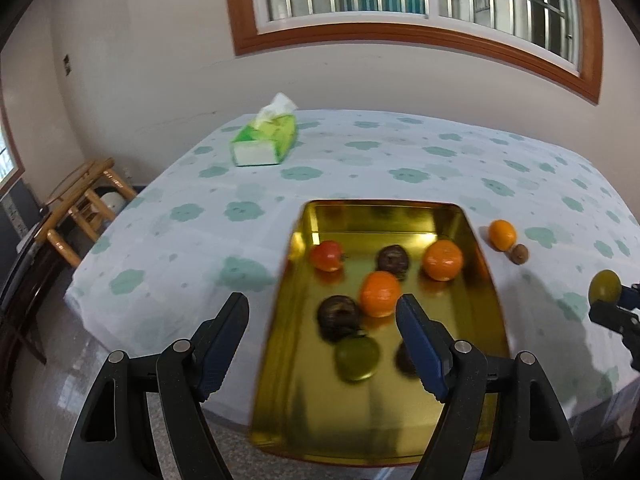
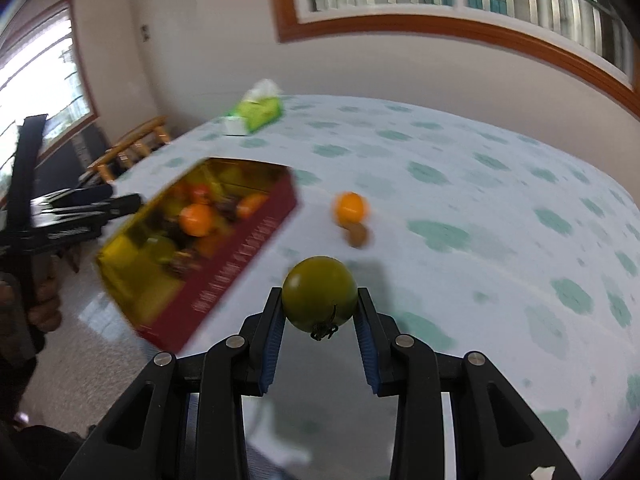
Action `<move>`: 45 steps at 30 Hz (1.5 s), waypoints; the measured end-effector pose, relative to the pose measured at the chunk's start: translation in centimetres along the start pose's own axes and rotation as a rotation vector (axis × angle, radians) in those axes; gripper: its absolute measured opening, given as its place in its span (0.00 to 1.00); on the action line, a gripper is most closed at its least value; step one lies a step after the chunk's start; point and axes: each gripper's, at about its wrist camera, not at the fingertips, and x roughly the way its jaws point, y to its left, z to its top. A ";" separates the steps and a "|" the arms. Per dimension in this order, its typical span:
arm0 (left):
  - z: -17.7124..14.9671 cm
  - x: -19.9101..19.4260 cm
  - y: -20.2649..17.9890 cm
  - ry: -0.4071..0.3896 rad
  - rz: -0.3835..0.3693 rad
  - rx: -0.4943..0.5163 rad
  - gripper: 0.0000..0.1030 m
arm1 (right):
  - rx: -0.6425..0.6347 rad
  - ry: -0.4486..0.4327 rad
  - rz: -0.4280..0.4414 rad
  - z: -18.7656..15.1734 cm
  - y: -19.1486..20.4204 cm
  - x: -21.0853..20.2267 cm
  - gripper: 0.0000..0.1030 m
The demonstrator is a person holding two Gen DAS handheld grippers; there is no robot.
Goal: Organize fruits
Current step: 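Carry the green tomato into the gold tray and open the right gripper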
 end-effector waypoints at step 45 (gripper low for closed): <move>-1.6 -1.5 3.1 -0.062 0.125 0.018 0.83 | -0.223 0.197 0.213 1.4 13.1 10.1 0.34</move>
